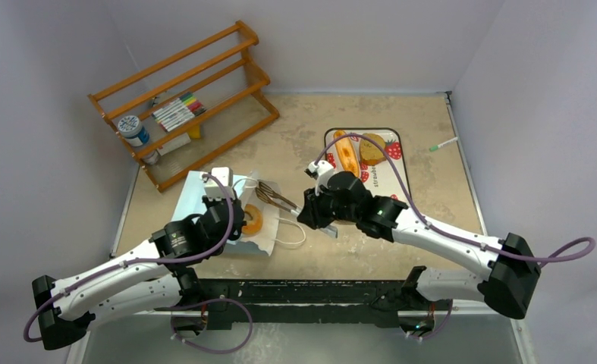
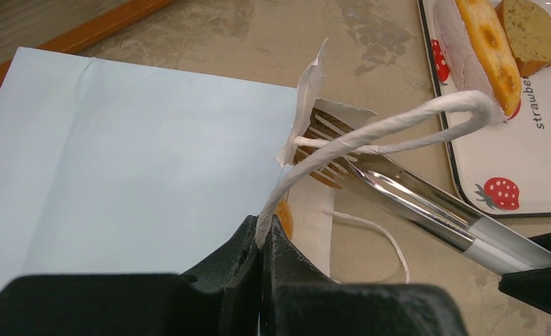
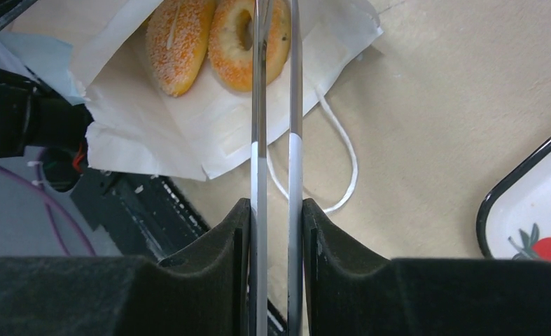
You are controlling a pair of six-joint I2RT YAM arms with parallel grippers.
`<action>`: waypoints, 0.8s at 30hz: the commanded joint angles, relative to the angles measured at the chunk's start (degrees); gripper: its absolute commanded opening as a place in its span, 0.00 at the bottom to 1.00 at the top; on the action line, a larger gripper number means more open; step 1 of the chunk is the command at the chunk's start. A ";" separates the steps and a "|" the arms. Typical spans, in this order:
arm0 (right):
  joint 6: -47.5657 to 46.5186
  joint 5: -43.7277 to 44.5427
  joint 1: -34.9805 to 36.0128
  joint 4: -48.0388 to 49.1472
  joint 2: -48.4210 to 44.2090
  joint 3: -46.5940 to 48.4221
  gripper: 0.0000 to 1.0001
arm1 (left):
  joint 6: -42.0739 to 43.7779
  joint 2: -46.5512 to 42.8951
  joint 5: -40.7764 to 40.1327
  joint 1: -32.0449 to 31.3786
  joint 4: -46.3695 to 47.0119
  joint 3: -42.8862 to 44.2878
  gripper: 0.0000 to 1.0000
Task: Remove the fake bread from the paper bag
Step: Take out the fake bread from the paper bag.
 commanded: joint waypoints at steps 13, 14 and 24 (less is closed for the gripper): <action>8.77 -16.15 -4.93 -0.72 -7.18 -2.22 0.29 | 1.49 -3.17 -1.58 -0.17 -3.29 3.72 0.00; 9.13 -16.78 -5.29 -0.59 -7.34 -2.54 0.29 | 1.57 -3.17 -1.44 -0.17 -3.21 3.68 0.00; 10.89 -21.56 -7.52 -0.51 -9.33 -5.16 0.28 | 2.03 -2.60 -0.59 -0.17 -2.28 3.15 0.00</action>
